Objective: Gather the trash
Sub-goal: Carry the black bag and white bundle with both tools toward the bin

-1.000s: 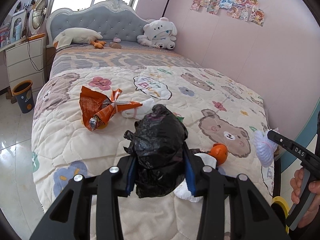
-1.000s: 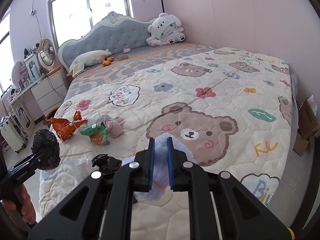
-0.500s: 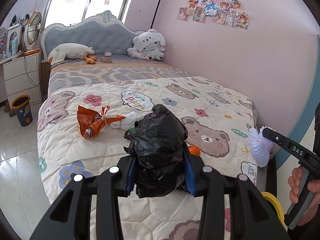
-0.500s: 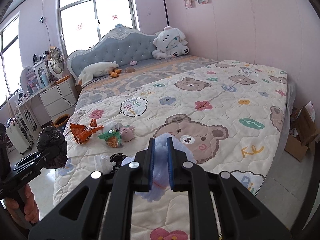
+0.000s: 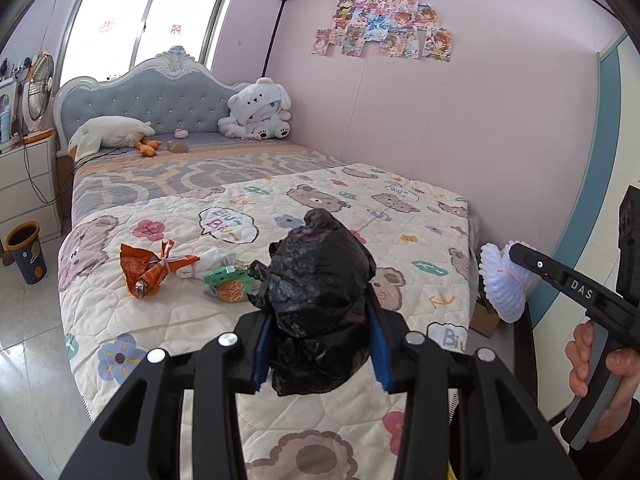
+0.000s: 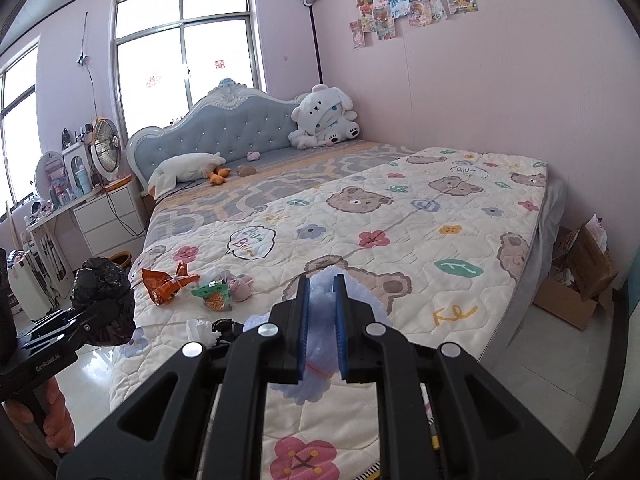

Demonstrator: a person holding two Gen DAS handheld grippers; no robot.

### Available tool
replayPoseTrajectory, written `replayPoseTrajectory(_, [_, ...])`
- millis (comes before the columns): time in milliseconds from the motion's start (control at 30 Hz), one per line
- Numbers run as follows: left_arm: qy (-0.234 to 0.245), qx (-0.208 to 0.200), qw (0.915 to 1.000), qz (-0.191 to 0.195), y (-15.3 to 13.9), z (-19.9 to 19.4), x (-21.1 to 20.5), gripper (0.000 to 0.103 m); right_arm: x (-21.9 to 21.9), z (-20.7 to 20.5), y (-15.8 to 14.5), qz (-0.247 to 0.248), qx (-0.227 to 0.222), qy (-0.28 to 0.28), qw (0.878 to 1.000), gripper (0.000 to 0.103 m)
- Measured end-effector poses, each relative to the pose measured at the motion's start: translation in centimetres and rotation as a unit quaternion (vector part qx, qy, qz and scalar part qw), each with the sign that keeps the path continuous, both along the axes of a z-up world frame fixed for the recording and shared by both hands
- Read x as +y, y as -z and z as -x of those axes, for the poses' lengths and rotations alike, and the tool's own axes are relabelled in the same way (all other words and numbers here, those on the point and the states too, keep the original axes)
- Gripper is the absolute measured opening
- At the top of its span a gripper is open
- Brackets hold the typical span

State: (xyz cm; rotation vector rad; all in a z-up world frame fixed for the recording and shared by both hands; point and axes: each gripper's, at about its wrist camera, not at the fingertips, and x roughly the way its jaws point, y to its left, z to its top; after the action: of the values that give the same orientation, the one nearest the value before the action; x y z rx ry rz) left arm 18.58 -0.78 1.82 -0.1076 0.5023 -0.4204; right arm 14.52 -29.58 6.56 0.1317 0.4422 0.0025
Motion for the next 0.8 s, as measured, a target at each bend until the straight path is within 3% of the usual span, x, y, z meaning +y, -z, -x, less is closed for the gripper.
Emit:
replayPoseTrajectory(433, [0.062,-0.019,0.9978,-0.016,-1.3,3.4,-5.7,0.038,-5.2,6.1,-2.0,0.0,-0.027,0.039,0.999,0.011])
replayPoseTrajectory(800, [0.114,-0.017,0.9928,-0.033,-0.6,5.6,-10.1,0.038,-8.9,10.0,-1.4,-0.008,-0.021,0.07,0.997,0.012])
